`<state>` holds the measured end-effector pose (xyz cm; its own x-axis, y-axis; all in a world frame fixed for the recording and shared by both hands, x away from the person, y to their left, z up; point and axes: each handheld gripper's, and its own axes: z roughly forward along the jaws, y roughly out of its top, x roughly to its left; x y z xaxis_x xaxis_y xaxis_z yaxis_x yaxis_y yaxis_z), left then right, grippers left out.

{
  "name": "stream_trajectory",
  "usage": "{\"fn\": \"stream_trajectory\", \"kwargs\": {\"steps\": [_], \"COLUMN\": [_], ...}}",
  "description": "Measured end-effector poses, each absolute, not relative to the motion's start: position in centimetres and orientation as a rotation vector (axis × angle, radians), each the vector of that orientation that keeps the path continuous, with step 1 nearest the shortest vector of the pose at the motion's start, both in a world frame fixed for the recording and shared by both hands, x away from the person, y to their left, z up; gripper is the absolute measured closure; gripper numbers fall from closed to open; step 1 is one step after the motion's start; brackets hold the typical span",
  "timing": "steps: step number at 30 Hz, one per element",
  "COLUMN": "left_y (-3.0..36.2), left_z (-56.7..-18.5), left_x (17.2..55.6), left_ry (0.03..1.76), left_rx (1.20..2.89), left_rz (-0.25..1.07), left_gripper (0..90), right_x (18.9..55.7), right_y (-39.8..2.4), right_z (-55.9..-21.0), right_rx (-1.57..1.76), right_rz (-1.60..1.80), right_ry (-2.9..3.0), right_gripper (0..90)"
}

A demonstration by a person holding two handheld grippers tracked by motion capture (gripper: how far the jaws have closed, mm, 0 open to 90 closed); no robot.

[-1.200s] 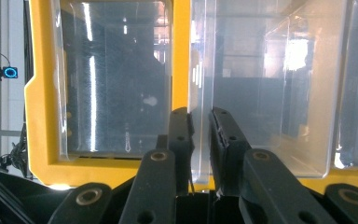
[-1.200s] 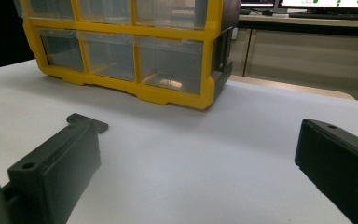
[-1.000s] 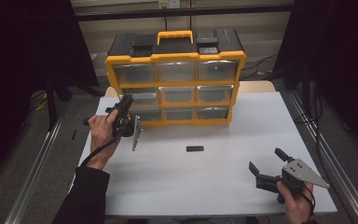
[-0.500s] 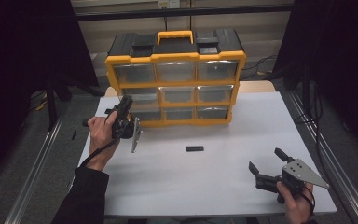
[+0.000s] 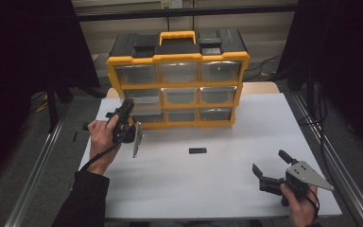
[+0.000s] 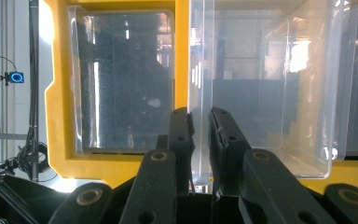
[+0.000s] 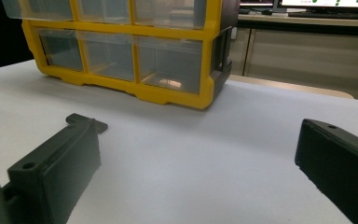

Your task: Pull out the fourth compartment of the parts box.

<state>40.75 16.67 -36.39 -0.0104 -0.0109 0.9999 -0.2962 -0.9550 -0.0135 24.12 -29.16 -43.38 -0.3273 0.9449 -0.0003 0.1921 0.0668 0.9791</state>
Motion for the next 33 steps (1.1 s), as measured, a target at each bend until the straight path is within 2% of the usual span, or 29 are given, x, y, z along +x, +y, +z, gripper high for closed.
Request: {"fn": "stream_trajectory", "kwargs": {"steps": [33], "left_y": [16.9], "left_z": [-36.6], "left_x": [39.4], "left_ry": [-0.341], "left_rx": [2.056], "left_rz": [2.074], "left_gripper": [79.9], "right_x": [24.0], "right_y": [-29.2], "right_z": [-43.3], "right_rx": [1.153], "right_rz": [1.317], "right_ry": [1.625], "right_gripper": [0.0]}}
